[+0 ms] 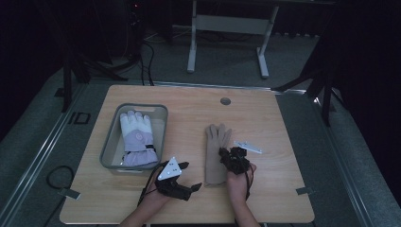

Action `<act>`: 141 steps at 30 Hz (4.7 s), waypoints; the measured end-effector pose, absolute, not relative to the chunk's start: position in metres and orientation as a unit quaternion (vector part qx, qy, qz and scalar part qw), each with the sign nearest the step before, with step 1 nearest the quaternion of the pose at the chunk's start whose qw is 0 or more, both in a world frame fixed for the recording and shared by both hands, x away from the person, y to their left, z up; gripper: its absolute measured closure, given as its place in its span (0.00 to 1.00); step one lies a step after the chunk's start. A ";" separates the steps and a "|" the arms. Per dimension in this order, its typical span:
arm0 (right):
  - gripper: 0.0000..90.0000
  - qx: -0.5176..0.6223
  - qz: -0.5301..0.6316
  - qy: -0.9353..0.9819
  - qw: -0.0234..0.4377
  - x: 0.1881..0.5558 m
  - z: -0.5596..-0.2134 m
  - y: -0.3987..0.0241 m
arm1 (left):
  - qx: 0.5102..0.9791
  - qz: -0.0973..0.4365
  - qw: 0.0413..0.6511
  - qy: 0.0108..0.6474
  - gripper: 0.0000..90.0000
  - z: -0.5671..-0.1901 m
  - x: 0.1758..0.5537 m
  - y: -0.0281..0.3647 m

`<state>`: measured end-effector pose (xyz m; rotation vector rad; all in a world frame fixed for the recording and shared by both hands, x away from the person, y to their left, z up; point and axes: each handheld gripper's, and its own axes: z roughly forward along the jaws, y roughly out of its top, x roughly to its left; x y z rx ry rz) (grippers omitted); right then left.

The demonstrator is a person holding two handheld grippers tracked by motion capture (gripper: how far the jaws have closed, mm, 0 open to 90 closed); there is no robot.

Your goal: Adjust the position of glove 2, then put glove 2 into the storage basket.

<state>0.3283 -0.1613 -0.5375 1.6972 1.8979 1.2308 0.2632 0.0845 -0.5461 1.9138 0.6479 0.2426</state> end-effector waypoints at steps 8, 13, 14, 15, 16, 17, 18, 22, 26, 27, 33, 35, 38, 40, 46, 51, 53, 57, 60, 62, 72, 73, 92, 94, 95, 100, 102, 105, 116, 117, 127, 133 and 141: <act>0.77 0.584 0.424 0.676 0.150 0.331 -0.539 -0.164 | 0.801 0.098 0.525 0.270 0.11 -0.546 0.263 0.085; 0.44 0.555 0.418 0.701 0.158 0.336 -0.528 -0.173 | 0.802 0.098 0.524 0.270 0.11 -0.546 0.264 0.084; 0.34 0.546 0.418 0.710 0.154 0.339 -0.526 -0.175 | 0.802 0.096 0.523 0.271 0.11 -0.546 0.264 0.084; 0.28 0.537 0.421 0.718 0.140 0.341 -0.525 -0.177 | 0.803 0.093 0.522 0.272 0.11 -0.546 0.264 0.084; 0.22 0.531 0.424 0.722 0.128 0.343 -0.523 -0.179 | 0.802 0.091 0.523 0.273 0.11 -0.546 0.264 0.083; 0.19 0.522 0.424 0.729 0.125 0.343 -0.522 -0.181 | 0.803 0.093 0.522 0.273 0.11 -0.547 0.264 0.083; 0.17 0.510 0.415 0.743 0.127 0.343 -0.520 -0.182 | 0.804 0.096 0.521 0.272 0.11 -0.546 0.264 0.082; 0.17 0.462 0.431 0.766 0.118 0.342 -0.519 -0.190 | 0.802 0.096 0.520 0.277 0.11 -0.547 0.265 0.081; 0.18 0.421 0.450 0.778 0.120 0.343 -0.518 -0.202 | 0.811 0.104 0.507 0.274 0.11 -0.547 0.266 0.079; 0.17 0.410 0.449 0.786 0.116 0.343 -0.517 -0.205 | 0.811 0.104 0.506 0.274 0.11 -0.548 0.267 0.079; 0.17 0.382 0.454 0.796 0.118 0.348 -0.510 -0.220 | 0.813 0.112 0.504 0.269 0.11 -0.544 0.269 0.076; 0.16 0.376 0.464 0.794 0.115 0.352 -0.507 -0.227 | 0.811 0.109 0.508 0.268 0.11 -0.542 0.270 0.075; 0.17 0.374 0.473 0.791 0.104 0.355 -0.502 -0.233 | 0.811 0.107 0.509 0.267 0.11 -0.540 0.271 0.072; 0.17 0.380 0.477 0.786 0.104 0.358 -0.499 -0.236 | 0.812 0.097 0.511 0.264 0.11 -0.538 0.272 0.069; 0.12 0.372 0.470 0.795 0.100 0.363 -0.499 -0.234 | 0.829 0.076 0.494 0.249 0.11 -0.533 0.276 0.057; 0.19 0.369 0.450 0.807 0.097 0.375 -0.502 -0.229 | 0.849 0.081 0.476 0.213 0.16 -0.529 0.277 0.044; 0.26 0.380 0.448 0.802 0.107 0.382 -0.503 -0.229 | 0.854 0.083 0.472 0.204 0.18 -0.529 0.278 0.039; 0.31 0.395 0.444 0.796 0.112 0.397 -0.506 -0.228 | 0.863 0.081 0.465 0.177 0.23 -0.529 0.277 0.030; 0.31 0.402 0.441 0.795 0.109 0.406 -0.512 -0.224 | 0.874 0.082 0.453 0.154 0.27 -0.531 0.277 0.023; 0.31 0.412 0.444 0.789 0.102 0.413 -0.516 -0.221 | 0.879 0.080 0.447 0.145 0.29 -0.533 0.278 0.020; 0.30 0.426 0.408 0.804 0.075 0.430 -0.539 -0.198 | 0.893 0.073 0.420 0.143 0.37 -0.540 0.285 0.015; 0.30 0.424 0.401 0.809 0.075 0.431 -0.542 -0.195 | 0.894 0.070 0.418 0.142 0.37 -0.541 0.285 0.014; 0.82 0.344 0.346 0.860 0.152 0.406 -0.538 -0.168 | 0.913 0.075 0.375 0.141 0.41 -0.551 0.289 0.010; 0.82 0.350 0.353 0.856 0.143 0.407 -0.539 -0.171 | 0.915 0.080 0.370 0.138 0.41 -0.551 0.289 0.009; 0.82 0.353 0.355 0.854 0.139 0.407 -0.539 -0.172 | 0.916 0.084 0.368 0.138 0.43 -0.551 0.289 0.009; 0.82 0.356 0.353 0.854 0.140 0.407 -0.539 -0.171 | 0.918 0.111 0.357 0.128 0.47 -0.553 0.286 0.006; 0.82 0.357 0.351 0.854 0.141 0.407 -0.538 -0.170 | 0.918 0.121 0.353 0.133 0.54 -0.552 0.286 0.006; 0.82 0.359 0.350 0.854 0.140 0.407 -0.538 -0.170 | 0.916 0.135 0.346 0.153 0.73 -0.550 0.289 0.006; 0.85 0.358 0.358 0.852 0.135 0.406 -0.530 -0.170 | 0.912 0.115 0.355 0.170 0.91 -0.540 0.291 0.009; 0.85 0.356 0.362 0.851 0.132 0.406 -0.529 -0.171 | 0.912 0.118 0.355 0.167 0.91 -0.537 0.290 0.010; 0.85 0.350 0.381 0.845 0.136 0.402 -0.508 -0.169 | 0.915 0.131 0.351 0.150 0.91 -0.510 0.285 0.015; 0.85 0.341 0.397 0.840 0.142 0.402 -0.488 -0.162 | 0.916 0.143 0.346 0.146 0.91 -0.497 0.285 0.022; 0.85 0.323 0.418 0.835 0.153 0.403 -0.459 -0.149 | 0.913 0.167 0.343 0.145 0.91 -0.475 0.284 0.034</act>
